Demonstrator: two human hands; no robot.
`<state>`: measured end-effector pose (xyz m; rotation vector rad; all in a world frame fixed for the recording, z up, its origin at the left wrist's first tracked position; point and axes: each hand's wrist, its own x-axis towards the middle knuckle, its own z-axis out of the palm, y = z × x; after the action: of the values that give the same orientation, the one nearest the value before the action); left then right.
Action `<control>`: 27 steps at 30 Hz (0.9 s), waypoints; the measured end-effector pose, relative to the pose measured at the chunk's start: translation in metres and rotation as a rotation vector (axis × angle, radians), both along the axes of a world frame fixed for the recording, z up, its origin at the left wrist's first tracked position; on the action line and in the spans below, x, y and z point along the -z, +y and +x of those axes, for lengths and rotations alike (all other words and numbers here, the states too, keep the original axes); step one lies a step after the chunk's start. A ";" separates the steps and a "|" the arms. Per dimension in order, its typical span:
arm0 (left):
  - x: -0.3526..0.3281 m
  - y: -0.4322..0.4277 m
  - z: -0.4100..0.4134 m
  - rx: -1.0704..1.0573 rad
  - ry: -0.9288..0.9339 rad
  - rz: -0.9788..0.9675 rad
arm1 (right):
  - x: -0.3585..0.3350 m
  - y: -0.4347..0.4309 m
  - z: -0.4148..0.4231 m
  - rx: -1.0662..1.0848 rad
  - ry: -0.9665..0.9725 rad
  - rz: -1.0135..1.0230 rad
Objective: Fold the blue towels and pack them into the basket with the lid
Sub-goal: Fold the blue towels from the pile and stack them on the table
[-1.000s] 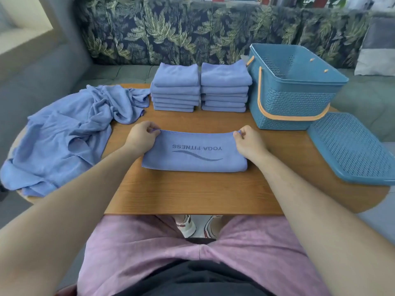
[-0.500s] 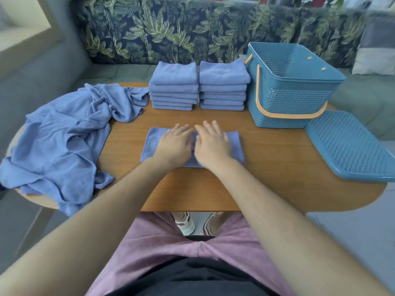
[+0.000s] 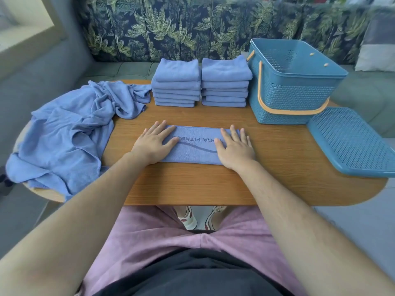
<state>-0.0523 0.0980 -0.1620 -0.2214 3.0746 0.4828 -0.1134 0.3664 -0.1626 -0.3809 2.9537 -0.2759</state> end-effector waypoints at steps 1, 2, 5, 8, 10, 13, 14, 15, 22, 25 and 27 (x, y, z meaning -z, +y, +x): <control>0.000 -0.004 0.001 0.003 -0.014 0.021 | -0.001 0.000 0.001 0.007 -0.010 0.002; 0.000 -0.007 0.001 0.006 -0.025 0.026 | -0.002 -0.001 0.002 0.017 -0.016 0.016; 0.002 -0.003 0.000 0.007 -0.034 -0.047 | -0.014 -0.016 0.011 0.023 0.096 0.161; 0.000 0.003 -0.002 0.035 -0.007 -0.124 | -0.028 -0.052 0.039 -0.111 0.278 0.113; -0.003 0.002 -0.004 0.061 -0.009 -0.131 | -0.027 -0.077 0.059 -0.186 0.277 0.028; -0.006 0.000 -0.004 0.086 -0.015 -0.158 | -0.016 -0.092 0.069 -0.174 0.217 -0.001; -0.009 -0.001 -0.003 0.081 -0.007 -0.184 | -0.015 -0.090 0.066 -0.177 0.218 -0.009; -0.013 -0.001 -0.002 0.069 -0.007 -0.217 | -0.013 -0.086 0.062 -0.194 0.225 -0.017; -0.027 0.027 0.040 0.175 0.064 -0.208 | -0.022 -0.023 0.019 -0.183 0.286 -0.087; -0.016 0.034 0.057 0.321 0.234 -0.104 | -0.020 0.003 0.031 -0.331 0.276 -0.272; -0.012 0.032 0.062 0.406 0.348 -0.049 | -0.013 0.020 0.044 -0.441 0.223 -0.340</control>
<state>0.0102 0.1301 -0.1503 0.5336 3.3273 0.4642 -0.0698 0.3860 -0.1496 -1.1526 2.9163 -0.7162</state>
